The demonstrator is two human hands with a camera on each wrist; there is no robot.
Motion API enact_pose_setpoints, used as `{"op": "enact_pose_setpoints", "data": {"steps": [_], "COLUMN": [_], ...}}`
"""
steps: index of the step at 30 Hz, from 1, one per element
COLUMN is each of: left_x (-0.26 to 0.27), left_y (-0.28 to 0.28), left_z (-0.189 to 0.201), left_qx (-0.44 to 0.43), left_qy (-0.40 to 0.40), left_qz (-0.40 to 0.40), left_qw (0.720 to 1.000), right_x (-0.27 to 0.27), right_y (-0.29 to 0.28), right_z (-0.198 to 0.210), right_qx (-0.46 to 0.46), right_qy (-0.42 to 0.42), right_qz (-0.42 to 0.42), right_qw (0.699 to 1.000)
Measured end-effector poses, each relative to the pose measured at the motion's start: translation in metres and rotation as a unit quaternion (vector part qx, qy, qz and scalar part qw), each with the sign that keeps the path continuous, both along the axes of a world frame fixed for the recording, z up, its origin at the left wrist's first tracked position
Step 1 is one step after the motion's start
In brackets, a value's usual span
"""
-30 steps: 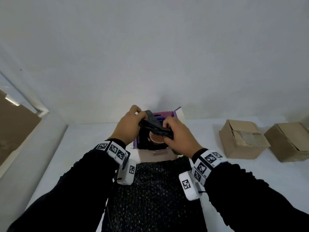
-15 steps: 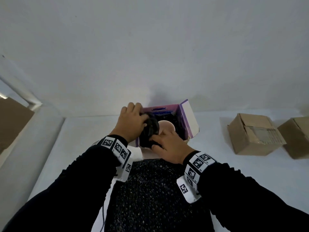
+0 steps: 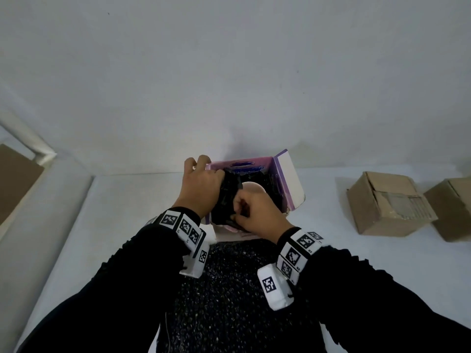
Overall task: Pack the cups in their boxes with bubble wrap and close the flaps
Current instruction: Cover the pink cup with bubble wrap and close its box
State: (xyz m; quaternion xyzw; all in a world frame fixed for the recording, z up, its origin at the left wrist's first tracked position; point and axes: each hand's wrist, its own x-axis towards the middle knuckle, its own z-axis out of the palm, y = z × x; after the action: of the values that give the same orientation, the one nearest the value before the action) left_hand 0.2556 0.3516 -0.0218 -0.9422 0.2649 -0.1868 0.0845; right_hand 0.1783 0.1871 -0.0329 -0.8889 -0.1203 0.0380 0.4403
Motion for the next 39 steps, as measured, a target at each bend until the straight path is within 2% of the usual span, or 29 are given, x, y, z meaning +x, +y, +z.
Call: {"op": "enact_pose_setpoints", "data": {"steps": [2,5,7,11,16,20,23,24,25,27,29,32,35,39], "left_x": [0.003,0.002,-0.002,-0.014,-0.03,-0.029,-0.038,-0.044,-0.051,-0.068,-0.083,-0.094,-0.094,-0.095], "left_y": [0.008,0.018,0.019,0.025,0.031,0.029,0.029,0.028,0.028,0.027,0.03,0.037,0.042,0.039], "left_z": [-0.006,-0.011,-0.012,-0.016,-0.022,-0.021,-0.018,-0.017,-0.016,-0.015,-0.021,-0.03,-0.027,-0.021], "left_qx": [-0.007,-0.003,-0.026,-0.059,-0.047,-0.056,-0.101,-0.133,-0.168,-0.21,-0.191,-0.127,-0.102,-0.068], "left_qy": [0.01,0.02,0.03,0.045,0.039,0.069,0.065,0.057,0.052,0.049,0.066,0.109,0.12,0.123], "left_qz": [-0.01,-0.009,-0.016,-0.012,0.009,0.012,0.009,0.0,-0.015,-0.058,-0.111,-0.152,-0.136,-0.087], "left_qw": [1.0,1.0,0.999,0.997,0.998,0.996,0.993,0.989,0.984,0.975,0.973,0.974,0.978,0.986], "right_x": [-0.005,-0.01,-0.008,-0.001,-0.002,0.001,0.004,0.006,0.01,0.022,0.038,0.055,0.062,0.067], "right_y": [-0.001,0.0,0.002,-0.001,-0.006,0.003,0.005,0.003,0.0,-0.01,-0.018,-0.013,-0.003,0.002], "right_z": [0.001,-0.001,-0.004,0.01,0.017,0.01,0.012,0.014,0.02,0.029,0.037,0.034,0.022,0.011], "right_qx": [-0.032,-0.183,-0.241,-0.15,-0.099,-0.195,-0.295,-0.283,-0.236,-0.156,-0.163,-0.252,-0.308,-0.37], "right_qy": [0.024,-0.006,0.015,0.137,0.082,0.068,0.078,0.09,0.107,0.086,0.037,0.039,0.021,-0.011], "right_qz": [0.05,0.102,0.122,0.15,0.096,0.12,0.182,0.185,0.162,0.086,0.059,0.127,0.178,0.187], "right_qw": [0.998,0.978,0.963,0.968,0.987,0.971,0.935,0.937,0.952,0.98,0.984,0.958,0.934,0.91]}}
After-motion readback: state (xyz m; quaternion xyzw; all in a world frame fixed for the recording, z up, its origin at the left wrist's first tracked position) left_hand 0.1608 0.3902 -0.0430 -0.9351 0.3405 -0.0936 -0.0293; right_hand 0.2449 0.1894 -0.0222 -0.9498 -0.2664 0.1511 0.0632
